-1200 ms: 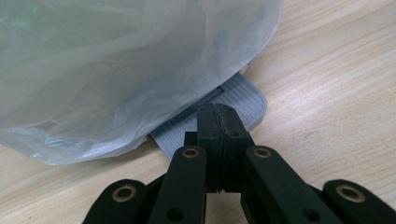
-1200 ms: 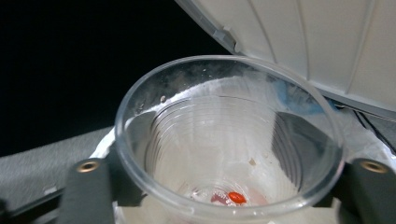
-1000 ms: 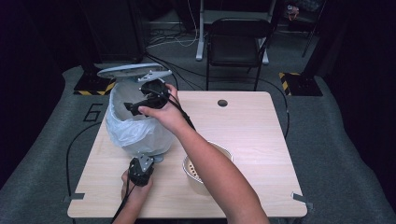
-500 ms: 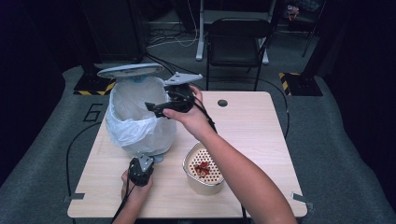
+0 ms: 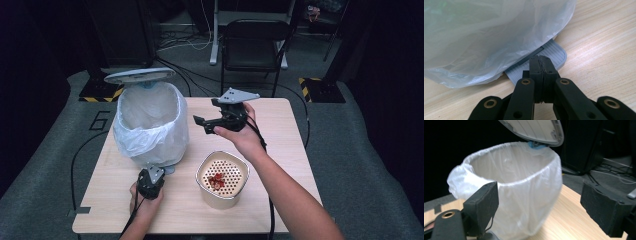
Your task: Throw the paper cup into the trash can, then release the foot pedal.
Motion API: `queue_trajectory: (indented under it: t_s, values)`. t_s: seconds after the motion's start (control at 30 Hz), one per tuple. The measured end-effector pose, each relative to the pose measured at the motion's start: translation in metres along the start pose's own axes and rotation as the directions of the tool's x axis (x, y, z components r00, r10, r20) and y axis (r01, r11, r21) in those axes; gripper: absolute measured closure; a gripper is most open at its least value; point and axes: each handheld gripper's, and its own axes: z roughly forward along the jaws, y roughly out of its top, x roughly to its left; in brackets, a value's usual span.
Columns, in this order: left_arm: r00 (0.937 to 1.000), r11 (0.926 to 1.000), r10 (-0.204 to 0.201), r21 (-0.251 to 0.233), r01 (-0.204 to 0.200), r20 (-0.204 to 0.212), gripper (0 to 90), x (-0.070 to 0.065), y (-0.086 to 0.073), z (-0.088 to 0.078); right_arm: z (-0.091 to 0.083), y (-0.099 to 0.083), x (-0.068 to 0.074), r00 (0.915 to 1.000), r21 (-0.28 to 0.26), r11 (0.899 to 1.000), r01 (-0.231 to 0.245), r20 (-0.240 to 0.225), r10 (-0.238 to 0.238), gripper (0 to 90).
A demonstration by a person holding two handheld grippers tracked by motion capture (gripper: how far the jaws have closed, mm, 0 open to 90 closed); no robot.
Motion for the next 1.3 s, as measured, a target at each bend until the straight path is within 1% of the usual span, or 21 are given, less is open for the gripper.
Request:
queue_trajectory:
  t_s: [0.07, 0.1, 0.13, 0.23, 0.33, 0.4, 0.47, 0.5, 0.57, 0.6, 0.63, 0.67, 0.7, 0.77, 0.8, 0.87, 0.9, 1.0, 1.03, 1.2, 1.3]
  values:
    - [0.9998, 0.9999, -0.011, 0.01, 0.011, 0.016, 88.9, 0.002, 0.0, -0.001, -0.01, -0.009, -0.004, 0.9993, 0.007, 1.0, 0.029, 0.021, -0.029, 15.2]
    - [0.9998, 0.9999, -0.011, 0.01, 0.011, 0.016, 88.9, 0.002, 0.0, -0.001, -0.01, -0.009, -0.004, 0.9993, 0.007, 1.0, 0.029, 0.021, -0.029, 15.2]
    - [0.9998, 1.0, -0.006, 0.007, 0.006, 0.019, 88.9, 0.003, 0.0, -0.001, -0.023, -0.022, -0.01, 0.9993, 0.004, 1.0, 0.016, 0.033, -0.017, 15.9]
    - [0.9992, 0.9997, -0.022, 0.005, 0.022, 0.034, 88.8, 0.005, 0.0, -0.001, -0.039, -0.038, -0.018, 0.9979, 0.003, 1.0, 0.007, 0.065, -0.007, 16.7]
    - [0.9992, 0.9997, -0.025, -0.006, 0.025, 0.03, 88.5, 0.007, 0.0, 0.0, -0.054, -0.054, -0.025, 0.9954, 0.005, 1.0, -0.01, 0.095, 0.01, 17.0]
    - [0.999, 0.9996, -0.03, -0.001, 0.03, 0.032, 82.7, 0.009, -0.001, -0.001, -0.064, -0.065, -0.028, 0.9934, 0.009, 1.0, -0.01, 0.114, 0.009, 17.7]
    - [0.9975, 0.9989, -0.046, 0.007, 0.046, 0.054, 78.9, 0.014, -0.001, -0.001, -0.072, -0.075, -0.031, 0.9901, 0.026, 1.0, -0.006, 0.14, 0.002, 18.5]
    - [0.9966, 0.9981, -0.062, 0.004, 0.062, 0.054, 74.9, 0.017, -0.001, -0.002, -0.076, -0.08, -0.032, 0.9884, 0.031, 0.999, -0.009, 0.152, 0.004, 18.8]
    - [0.9908, 0.9932, -0.117, 0.007, 0.117, 0.068, 66.0, 0.021, 0.0, -0.002, -0.083, -0.09, -0.035, 0.9849, 0.028, 0.999, -0.018, 0.173, 0.013, 19.4]
    - [0.9933, 0.9953, -0.096, -0.004, 0.096, 0.064, 62.4, 0.025, 0.001, -0.002, -0.086, -0.095, -0.036, 0.9821, 0.026, 0.999, -0.037, 0.186, 0.031, 19.4]
    - [0.9932, 0.9958, -0.091, 0.002, 0.091, 0.073, 57.7, 0.026, 0.002, -0.004, -0.089, -0.099, -0.038, 0.9806, 0.027, 0.999, -0.046, 0.192, 0.04, 19.4]
    - [0.9957, 0.998, -0.063, -0.004, 0.064, 0.067, 55.0, 0.025, 0.004, -0.004, -0.091, -0.103, -0.039, 0.9782, 0.029, 0.998, -0.054, 0.202, 0.047, 19.4]
    - [0.9927, 0.997, -0.078, 0.005, 0.078, 0.092, 53.8, 0.022, 0.005, -0.006, -0.093, -0.107, -0.04, 0.9756, 0.035, 0.998, -0.057, 0.214, 0.048, 19.6]
    - [0.9948, 0.9996, -0.027, -0.003, 0.027, 0.098, 51.1, 0.021, 0.009, -0.01, -0.096, -0.115, -0.041, 0.9719, 0.036, 0.997, -0.067, 0.228, 0.057, 20.2]
    - [0.9934, 0.9997, -0.023, 0.005, 0.023, 0.113, 49.5, 0.021, 0.011, -0.012, -0.097, -0.119, -0.042, 0.9699, 0.032, 0.997, -0.071, 0.236, 0.061, 21.9]
    - [0.9889, 0.999, -0.042, 0.024, 0.038, 0.143, 48.6, 0.019, 0.013, -0.013, -0.1, -0.126, -0.043, 0.9604, 0.018, 0.997, -0.07, 0.272, 0.063, 23.6]
    - [0.9866, 0.9986, -0.05, 0.021, 0.048, 0.155, 48.3, 0.018, 0.013, -0.014, -0.101, -0.129, -0.044, 0.9585, 0.024, 0.996, -0.081, 0.276, 0.071, 23.6]
    - [0.9812, 0.9984, -0.045, 0.042, 0.038, 0.188, 46.5, 0.016, 0.015, -0.018, -0.103, -0.14, -0.045, 0.9534, 0.033, 0.995, -0.094, 0.291, 0.08, 23.6]
    - [0.9775, 0.9981, -0.04, 0.054, 0.029, 0.207, 46.5, 0.017, 0.015, -0.02, -0.104, -0.143, -0.044, 0.951, 0.036, 0.995, -0.095, 0.298, 0.08, 23.6]
    - [0.9689, 0.9979, -0.031, 0.063, 0.016, 0.246, 45.1, 0.017, 0.013, -0.027, -0.109, -0.16, -0.042, 0.9409, 0.026, 0.993, -0.115, 0.323, 0.101, 23.7]
    - [0.9654, 0.9972, -0.03, 0.074, 0.011, 0.259, 44.3, 0.024, 0.012, -0.031, -0.111, -0.17, -0.04, 0.9342, 0.038, 0.991, -0.132, 0.339, 0.111, 23.8]
